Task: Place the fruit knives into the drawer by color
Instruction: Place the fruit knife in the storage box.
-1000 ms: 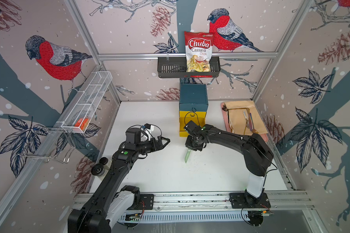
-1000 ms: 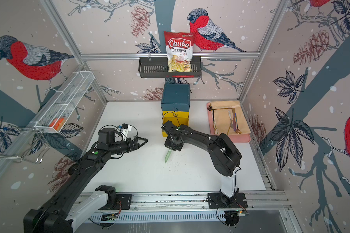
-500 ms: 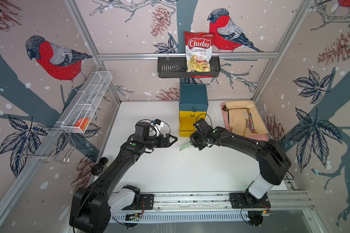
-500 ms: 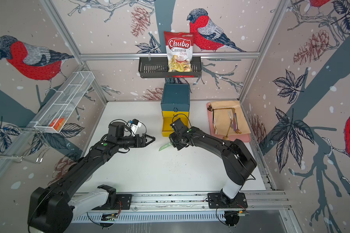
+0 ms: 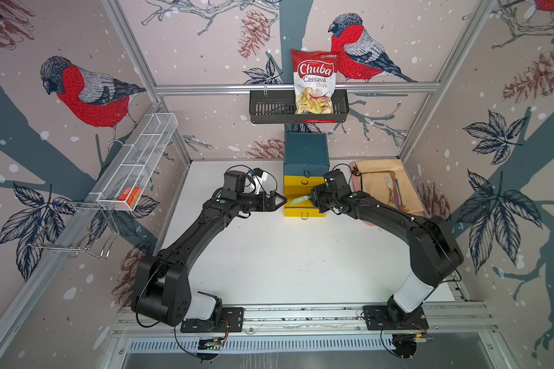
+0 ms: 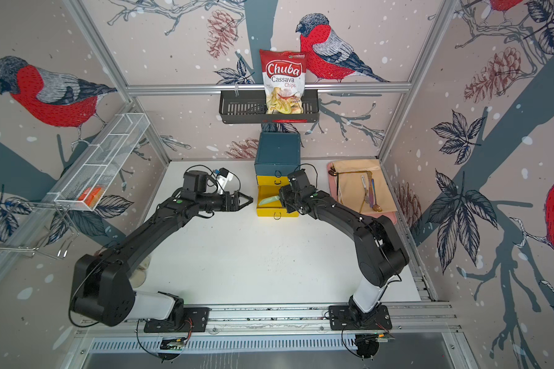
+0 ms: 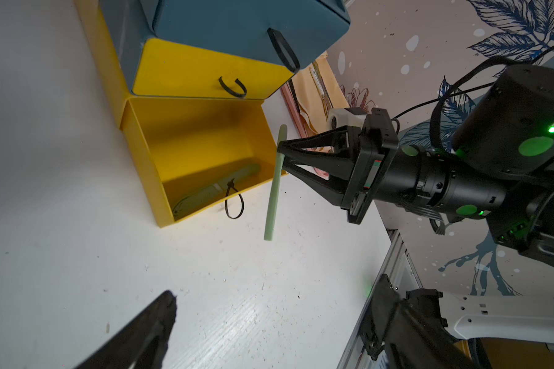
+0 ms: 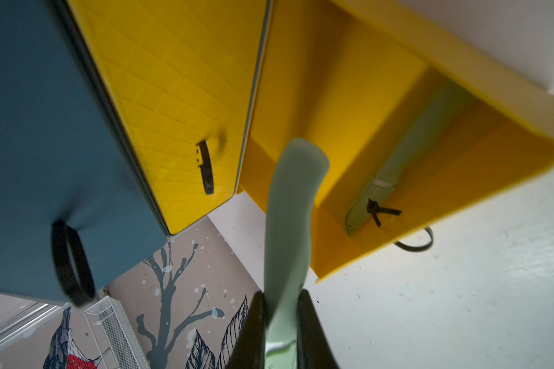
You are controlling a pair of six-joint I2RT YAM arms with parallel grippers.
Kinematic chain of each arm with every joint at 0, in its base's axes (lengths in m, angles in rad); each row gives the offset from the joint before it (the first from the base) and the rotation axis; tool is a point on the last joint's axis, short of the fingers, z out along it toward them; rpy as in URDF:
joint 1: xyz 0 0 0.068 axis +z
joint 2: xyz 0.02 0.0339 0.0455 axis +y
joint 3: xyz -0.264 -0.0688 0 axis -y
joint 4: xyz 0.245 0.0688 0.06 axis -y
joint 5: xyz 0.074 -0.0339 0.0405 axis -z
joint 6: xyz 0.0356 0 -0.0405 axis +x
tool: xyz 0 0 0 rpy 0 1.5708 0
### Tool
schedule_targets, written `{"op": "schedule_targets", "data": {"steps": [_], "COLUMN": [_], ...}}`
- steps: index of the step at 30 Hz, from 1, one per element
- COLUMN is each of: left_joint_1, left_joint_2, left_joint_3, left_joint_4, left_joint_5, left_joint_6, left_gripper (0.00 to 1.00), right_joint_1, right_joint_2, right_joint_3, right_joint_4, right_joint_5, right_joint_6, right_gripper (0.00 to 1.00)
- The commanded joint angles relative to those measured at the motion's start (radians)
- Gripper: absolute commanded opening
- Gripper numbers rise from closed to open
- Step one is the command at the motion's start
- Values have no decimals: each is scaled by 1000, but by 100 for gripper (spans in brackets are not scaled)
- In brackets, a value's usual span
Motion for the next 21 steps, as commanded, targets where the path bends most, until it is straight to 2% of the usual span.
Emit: {"op": "schedule_targets", "data": {"steps": [1, 3, 5, 8, 10, 11, 12, 13, 14, 15, 16, 19, 20, 21], "left_joint_1": [-1, 1, 1, 1, 2, 1, -1, -1, -1, -5, -8, -28, -35, -42], "left_joint_2": [53, 92, 131, 204, 262, 300, 343, 379, 429, 480, 525, 698, 762, 822], "left_joint_3": [60, 111, 172, 302, 404, 472, 542, 604, 679, 757, 830, 1090, 1180, 1269], "left_joint_4": [15, 3, -19, -53, -76, -90, -104, -114, -128, -143, -157, -241, -273, -303], "left_joint_5": [21, 17, 10, 1, -7, -15, -21, -22, -24, -24, -20, -8, -3, 2], "left_joint_6": [22, 27, 30, 30, 25, 22, 18, 12, 3, -6, -12, -18, -22, -27], "left_gripper": [98, 98, 97, 97, 96, 95, 93, 91, 88, 80, 67, 10, 0, 0], "right_joint_1": [-22, -32, -39, -43, -43, -41, -37, -33, -29, -28, -29, -33, -34, -35], "right_joint_2": [39, 60, 76, 81, 60, 39, 8, -27, -69, -116, -152, -255, -279, -300], "right_joint_3": [20, 23, 25, 37, 26, 7, -28, -68, -129, -203, -267, -461, -512, -559], "right_joint_4": [38, 52, 71, 91, 114, 129, 148, 162, 195, 244, 296, 419, 446, 470], "right_joint_5": [-47, -56, -63, -46, -34, -25, -16, -1, 10, 10, 8, 9, 12, 17], "right_joint_6": [-54, -62, -66, -109, -148, -168, -186, -198, -203, -207, -206, -202, -206, -210], "right_gripper": [25, 40, 60, 69, 71, 67, 58, 47, 29, 11, 1, 0, 0, 0]}}
